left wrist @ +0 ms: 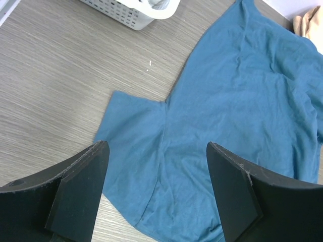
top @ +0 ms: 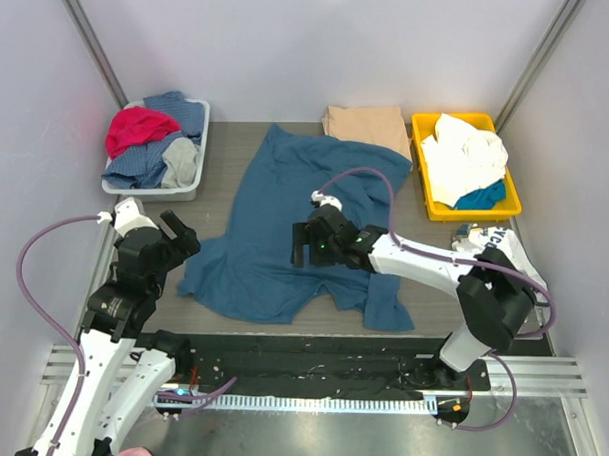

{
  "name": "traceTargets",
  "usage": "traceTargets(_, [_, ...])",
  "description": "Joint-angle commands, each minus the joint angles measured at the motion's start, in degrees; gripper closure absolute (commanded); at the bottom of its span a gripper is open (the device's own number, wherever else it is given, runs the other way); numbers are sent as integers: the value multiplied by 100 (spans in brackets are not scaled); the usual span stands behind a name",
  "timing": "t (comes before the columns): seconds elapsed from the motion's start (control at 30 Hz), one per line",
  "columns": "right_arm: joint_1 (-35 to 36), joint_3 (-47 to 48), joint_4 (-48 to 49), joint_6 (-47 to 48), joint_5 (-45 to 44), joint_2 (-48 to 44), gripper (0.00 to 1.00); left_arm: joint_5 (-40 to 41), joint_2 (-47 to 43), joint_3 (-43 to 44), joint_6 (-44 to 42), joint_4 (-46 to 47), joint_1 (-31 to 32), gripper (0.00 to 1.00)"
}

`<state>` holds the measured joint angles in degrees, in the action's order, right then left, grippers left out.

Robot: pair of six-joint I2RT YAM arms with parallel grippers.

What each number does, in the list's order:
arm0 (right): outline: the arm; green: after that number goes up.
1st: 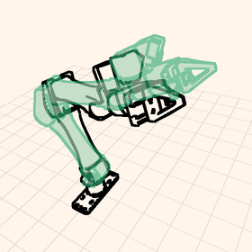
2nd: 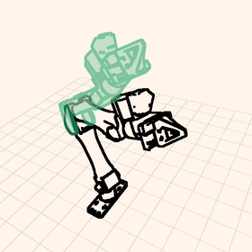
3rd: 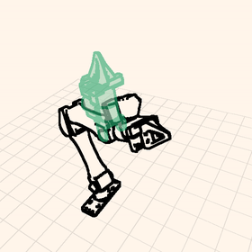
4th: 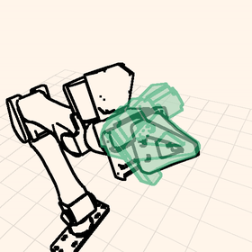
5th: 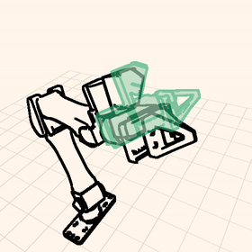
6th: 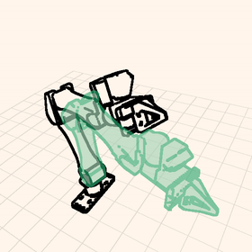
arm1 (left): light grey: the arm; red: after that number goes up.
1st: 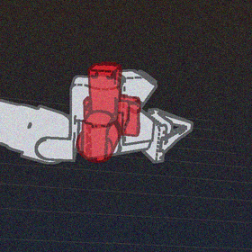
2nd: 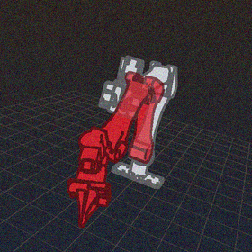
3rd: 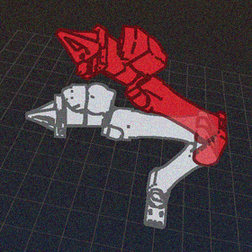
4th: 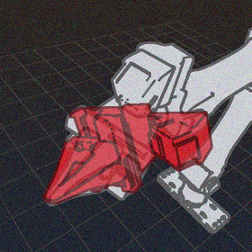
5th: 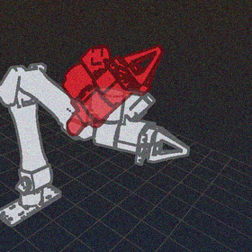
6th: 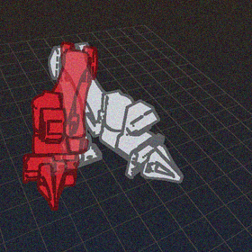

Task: Fold and stack the t-shirts
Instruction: Flatten the tshirt out

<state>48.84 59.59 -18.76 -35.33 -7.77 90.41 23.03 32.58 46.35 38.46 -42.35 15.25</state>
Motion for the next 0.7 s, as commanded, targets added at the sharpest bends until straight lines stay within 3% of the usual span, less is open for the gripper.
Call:
traceTargets(0.0, [301,132,1075,-149,915,318,11,115,-120,-47,-84,-10,-4,17])
traceTargets(0.17, [372,-377,2094,-553,1681,512,11,35,-85,-99,-58,-10,-4,17])
traceTargets(0.3, [372,-808,2202,-650,1691,521,11,-17,-67,-170,-58,42,-13,17])
traceTargets(0.47, [372,-897,1280,-405,1182,530,11,-88,-6,-231,-58,95,-4,17])
traceTargets(0.67, [363,-687,-231,-63,-310,311,11,-97,-6,-293,-58,130,-4,16])
